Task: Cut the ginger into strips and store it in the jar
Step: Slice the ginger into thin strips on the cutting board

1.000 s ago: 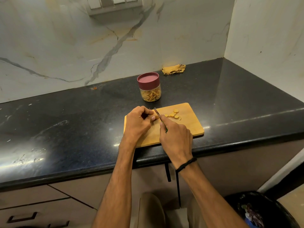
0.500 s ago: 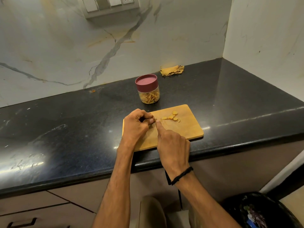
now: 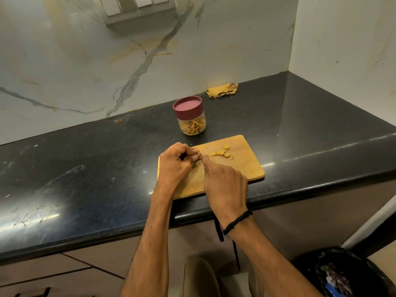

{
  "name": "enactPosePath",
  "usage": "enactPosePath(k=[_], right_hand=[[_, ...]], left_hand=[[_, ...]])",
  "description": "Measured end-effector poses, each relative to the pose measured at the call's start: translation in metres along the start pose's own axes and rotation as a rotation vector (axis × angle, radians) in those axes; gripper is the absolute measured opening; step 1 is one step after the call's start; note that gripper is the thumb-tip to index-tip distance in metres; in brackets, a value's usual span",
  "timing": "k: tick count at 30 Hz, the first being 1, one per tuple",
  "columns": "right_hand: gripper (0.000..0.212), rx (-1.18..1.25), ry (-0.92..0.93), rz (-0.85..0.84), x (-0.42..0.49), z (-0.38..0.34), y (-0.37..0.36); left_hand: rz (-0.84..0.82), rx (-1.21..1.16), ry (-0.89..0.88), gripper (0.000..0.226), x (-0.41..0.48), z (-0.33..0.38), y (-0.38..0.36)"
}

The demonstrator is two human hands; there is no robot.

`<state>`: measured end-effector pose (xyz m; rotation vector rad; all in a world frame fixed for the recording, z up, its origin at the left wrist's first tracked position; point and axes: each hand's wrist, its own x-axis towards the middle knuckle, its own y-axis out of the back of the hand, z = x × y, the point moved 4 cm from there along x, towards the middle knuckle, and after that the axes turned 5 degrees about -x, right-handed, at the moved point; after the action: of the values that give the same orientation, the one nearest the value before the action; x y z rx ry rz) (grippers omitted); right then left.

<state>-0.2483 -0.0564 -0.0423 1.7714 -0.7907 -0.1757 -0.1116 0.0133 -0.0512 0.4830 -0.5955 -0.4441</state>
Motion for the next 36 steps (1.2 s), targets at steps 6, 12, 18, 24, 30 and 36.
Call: enactPosePath(k=[6,12,18,24,30,36], right_hand=[[0.046,-0.04,-0.006,-0.09,-0.009,0.003,0.002],[0.033,-0.039,-0.022,-0.108,0.013,-0.008,0.003],[0.035,-0.095,-0.033,-0.115,0.005,-0.003,0.002],[0.04,-0.098,-0.031,-0.121,-0.005,0.0,0.003],[0.037,0.079,-0.113,-0.084,-0.008,0.024,0.013],[0.033,0.138,-0.115,-0.093,-0.016,0.032,0.02]], left_hand=[[0.004,0.002,-0.004,0.008,0.001,-0.001,-0.001],[0.01,0.007,-0.031,0.008,-0.001,-0.001,0.0],[0.008,-0.02,-0.01,0.009,0.002,-0.001,-0.001],[-0.008,-0.032,0.011,0.008,0.0,-0.001,-0.001],[-0.013,-0.014,0.025,0.009,0.0,-0.001,-0.001],[-0.013,-0.014,0.022,0.01,0.0,0.0,0.0]])
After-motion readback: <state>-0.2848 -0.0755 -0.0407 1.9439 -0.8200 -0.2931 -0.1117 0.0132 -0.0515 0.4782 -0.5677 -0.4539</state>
